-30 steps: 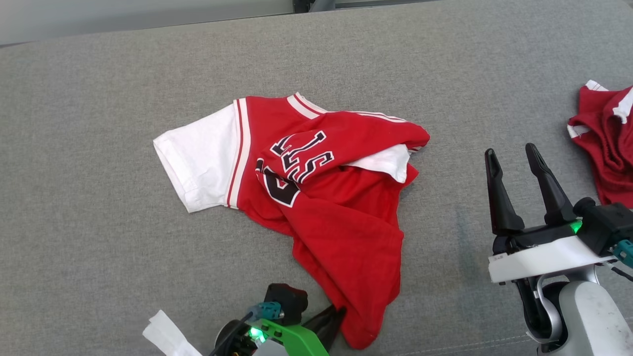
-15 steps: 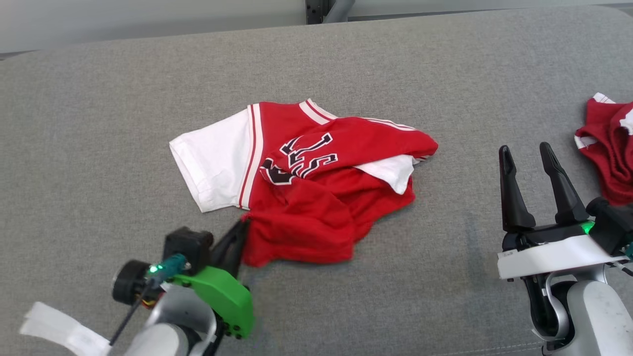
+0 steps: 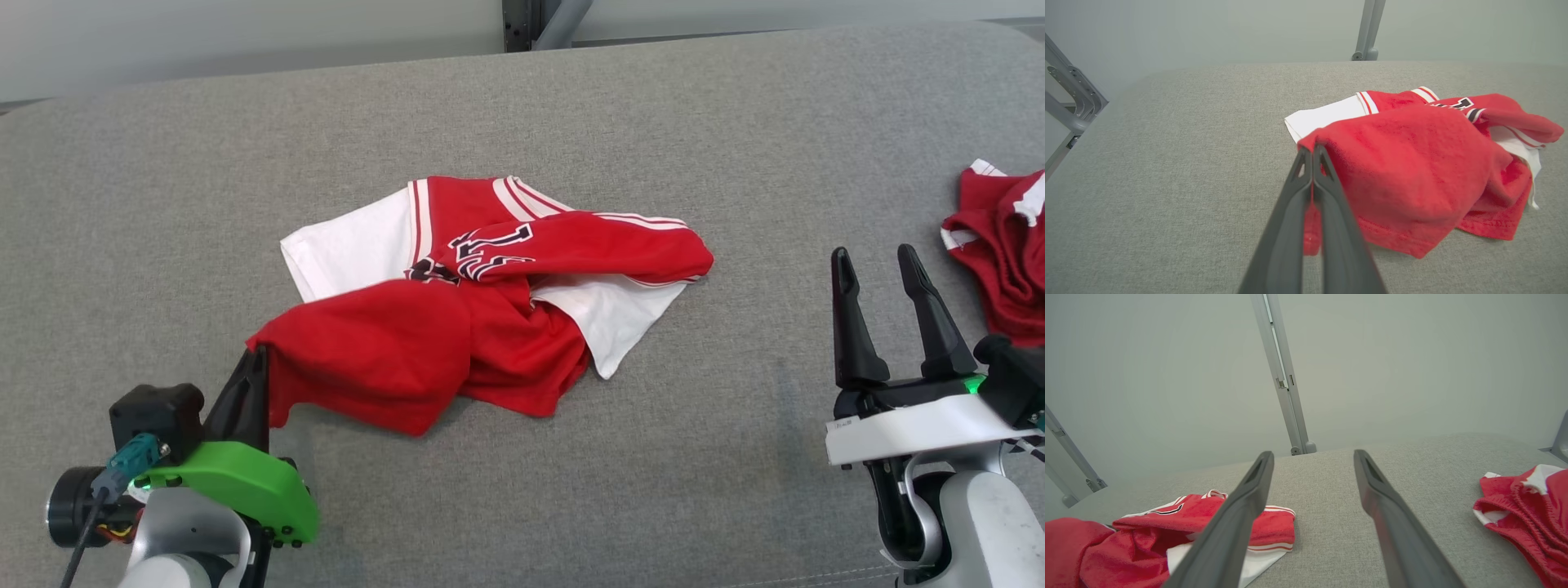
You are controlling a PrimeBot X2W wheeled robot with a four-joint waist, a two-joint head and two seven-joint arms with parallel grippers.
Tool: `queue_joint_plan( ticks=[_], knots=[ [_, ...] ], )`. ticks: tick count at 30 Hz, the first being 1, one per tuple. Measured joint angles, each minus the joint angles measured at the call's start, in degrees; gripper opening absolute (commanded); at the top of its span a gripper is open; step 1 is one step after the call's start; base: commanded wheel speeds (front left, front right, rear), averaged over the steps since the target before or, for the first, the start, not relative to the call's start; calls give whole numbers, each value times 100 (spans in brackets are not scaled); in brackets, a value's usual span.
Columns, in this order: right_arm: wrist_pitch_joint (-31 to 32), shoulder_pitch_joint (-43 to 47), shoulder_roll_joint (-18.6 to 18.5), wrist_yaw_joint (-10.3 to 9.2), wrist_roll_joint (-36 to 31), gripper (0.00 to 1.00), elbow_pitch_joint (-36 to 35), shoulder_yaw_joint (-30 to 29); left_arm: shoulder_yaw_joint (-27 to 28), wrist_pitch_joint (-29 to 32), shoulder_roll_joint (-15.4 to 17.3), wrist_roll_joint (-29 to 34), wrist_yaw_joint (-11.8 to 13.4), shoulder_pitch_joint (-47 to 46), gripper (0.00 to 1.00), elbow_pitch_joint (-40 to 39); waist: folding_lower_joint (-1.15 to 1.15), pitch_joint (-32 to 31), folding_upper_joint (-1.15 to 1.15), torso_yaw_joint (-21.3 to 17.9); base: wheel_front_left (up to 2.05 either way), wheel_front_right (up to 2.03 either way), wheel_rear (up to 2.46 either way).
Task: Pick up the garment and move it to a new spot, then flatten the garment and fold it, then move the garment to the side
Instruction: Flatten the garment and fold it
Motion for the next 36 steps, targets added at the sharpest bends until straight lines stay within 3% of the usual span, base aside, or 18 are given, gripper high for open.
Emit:
queue_joint_plan(
  ticks=[4,5,6,10,18,28,36],
  knots=[
    [2,-9,0,0,4,100,2,-21,83,-482,-265,-269,-193,61,4,578,0,78,0,3,0,0,0],
    [2,-14,1,0,5,100,4,-19,133,-606,-314,-348,-248,60,33,751,0,92,0,6,0,0,0],
    [4,-26,-1,0,10,100,9,-12,168,-737,-361,-389,-296,58,100,917,0,103,0,11,0,0,0],
    [27,-74,-5,0,9,100,30,2,266,-1345,-572,-511,-548,-30,100,1333,0,97,0,31,0,0,0],
    [12,-87,-9,0,-85,100,37,29,500,-2398,-791,-410,-675,-172,100,1510,0,-61,0,83,0,0,0],
    [36,-33,-41,0,-190,100,70,148,630,-2569,-766,342,-597,-269,100,960,0,-298,0,87,0,0,0],
    [53,25,-80,0,-189,100,100,225,577,-2569,-731,434,-541,-120,100,883,0,-374,0,91,0,0,0]
  ],
)
